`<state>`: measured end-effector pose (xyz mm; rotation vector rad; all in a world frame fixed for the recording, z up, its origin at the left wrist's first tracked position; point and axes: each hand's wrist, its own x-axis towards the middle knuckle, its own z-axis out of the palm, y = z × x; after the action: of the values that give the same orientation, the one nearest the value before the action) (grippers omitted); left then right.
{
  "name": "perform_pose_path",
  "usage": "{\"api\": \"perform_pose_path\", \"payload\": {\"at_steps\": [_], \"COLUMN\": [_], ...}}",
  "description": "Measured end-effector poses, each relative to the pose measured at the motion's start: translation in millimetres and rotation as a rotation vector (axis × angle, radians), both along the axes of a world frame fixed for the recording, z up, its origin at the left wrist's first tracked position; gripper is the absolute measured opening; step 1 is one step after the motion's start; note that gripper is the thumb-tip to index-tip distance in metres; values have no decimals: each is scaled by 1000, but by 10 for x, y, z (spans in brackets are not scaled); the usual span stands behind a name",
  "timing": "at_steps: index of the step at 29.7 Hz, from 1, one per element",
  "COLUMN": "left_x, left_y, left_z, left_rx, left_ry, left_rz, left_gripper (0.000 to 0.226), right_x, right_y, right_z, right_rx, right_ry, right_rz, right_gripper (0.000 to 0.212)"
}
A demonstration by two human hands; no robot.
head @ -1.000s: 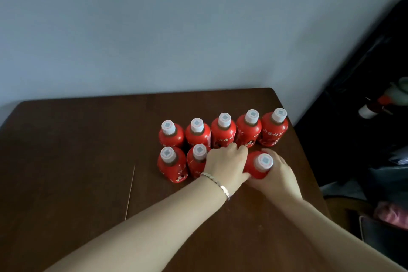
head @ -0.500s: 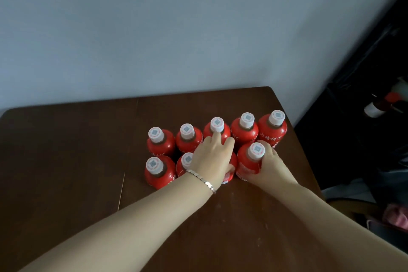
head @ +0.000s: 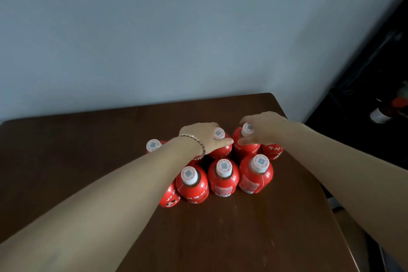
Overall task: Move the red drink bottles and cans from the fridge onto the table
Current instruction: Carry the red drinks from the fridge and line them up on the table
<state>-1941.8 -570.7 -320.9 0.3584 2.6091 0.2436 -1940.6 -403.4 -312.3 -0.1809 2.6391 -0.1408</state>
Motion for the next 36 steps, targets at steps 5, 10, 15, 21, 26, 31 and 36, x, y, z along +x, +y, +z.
{"api": "perform_pose_path", "payload": {"at_steps": [5, 10, 15, 21, 26, 31, 36], "left_x": [23, 15, 119, 664, 734, 747, 754], "left_y": [-25, -25, 58, 501, 604, 602, 629], "left_z": [-25, -15, -14, 7, -177, -219, -170], "left_rx": [-9, -65, -38, 113, -33, -31, -61], "left_ry": [82, 69, 83, 256, 318, 348, 343], "left_rz": [-69, -106, -32, -209, -250, -242, -220], "left_gripper": [45, 55, 76, 86, 87, 79, 78], "right_x": [28, 70, 88, 253, 307, 374, 450], "right_y": [45, 92, 348, 551, 571, 449, 436], "right_z": [-74, -159, -57, -147, -86, -124, -190], "right_rx": [79, 135, -281, -252, -199, -161, -368], "right_ry": [82, 89, 207, 78, 13, 67, 81], "right_rz": [89, 142, -191, -267, -292, -360, -545], "right_gripper": [62, 70, 64, 37, 44, 51, 77]}}
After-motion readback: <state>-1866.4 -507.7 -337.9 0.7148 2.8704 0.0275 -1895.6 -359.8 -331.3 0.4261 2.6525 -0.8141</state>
